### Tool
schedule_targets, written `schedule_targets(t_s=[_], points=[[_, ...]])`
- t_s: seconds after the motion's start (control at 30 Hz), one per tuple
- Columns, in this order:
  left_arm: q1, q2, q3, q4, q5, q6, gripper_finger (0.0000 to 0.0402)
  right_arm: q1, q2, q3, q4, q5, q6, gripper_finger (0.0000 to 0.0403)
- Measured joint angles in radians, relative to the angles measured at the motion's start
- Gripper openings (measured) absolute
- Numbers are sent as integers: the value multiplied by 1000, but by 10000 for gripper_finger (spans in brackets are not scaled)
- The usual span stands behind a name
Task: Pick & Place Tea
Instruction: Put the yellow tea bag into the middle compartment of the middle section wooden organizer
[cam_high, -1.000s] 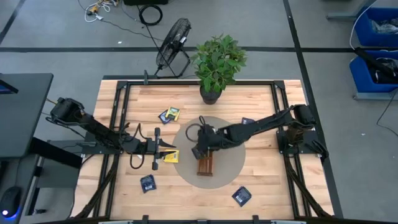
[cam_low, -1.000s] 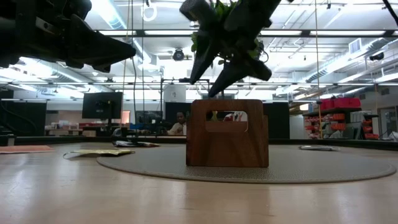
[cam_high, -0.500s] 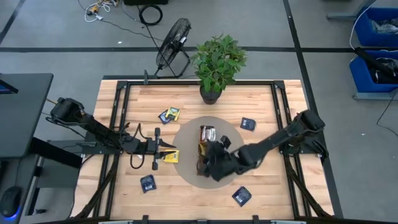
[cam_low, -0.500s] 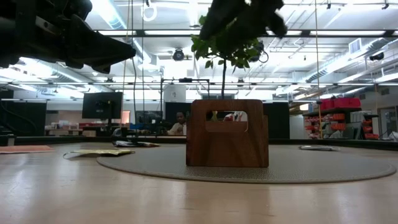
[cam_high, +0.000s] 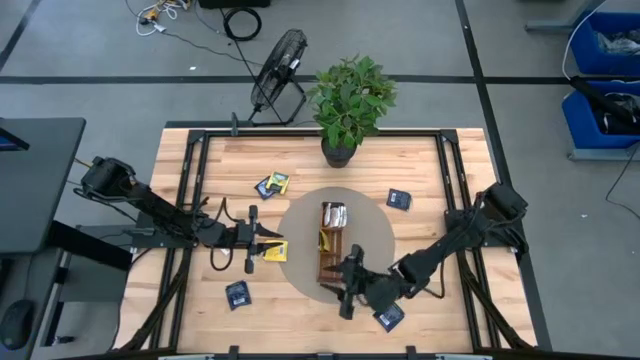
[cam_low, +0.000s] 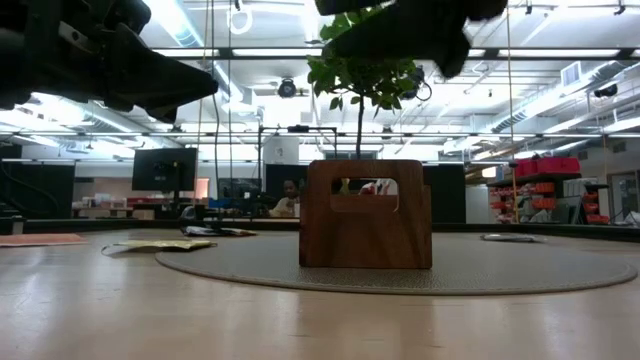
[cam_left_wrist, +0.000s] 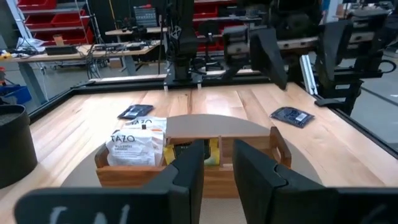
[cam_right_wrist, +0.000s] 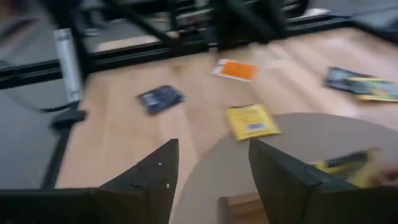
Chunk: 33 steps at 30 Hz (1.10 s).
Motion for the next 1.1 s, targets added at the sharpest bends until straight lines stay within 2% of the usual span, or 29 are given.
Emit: schedule_targets(t_s=[0.13,0.27,0.4,0.6,0.77,0.9,1.1], points=[[0,0,0,-7,0,0,89,-25,-65,-119,212,-133,-85,198],[0,0,0,-35,0,-26,89,-24,-147,-257,337,-145,-128,193],[0,0,0,-75,0,-41,89,-20,-234,-407,535,-148,-171,189],[0,0,0,-140,7,-21,89,-36,-316,-583,671,-147,-201,189],[0,0,0,-124,8,-55,89,-67,-364,-655,652,-144,-221,189],[6,0,1,-151,-5,-107,89,-78,-396,-663,562,-140,-267,190],[47,0,1,-267,2,-260,89,-79,-413,-655,511,-18,-250,190]])
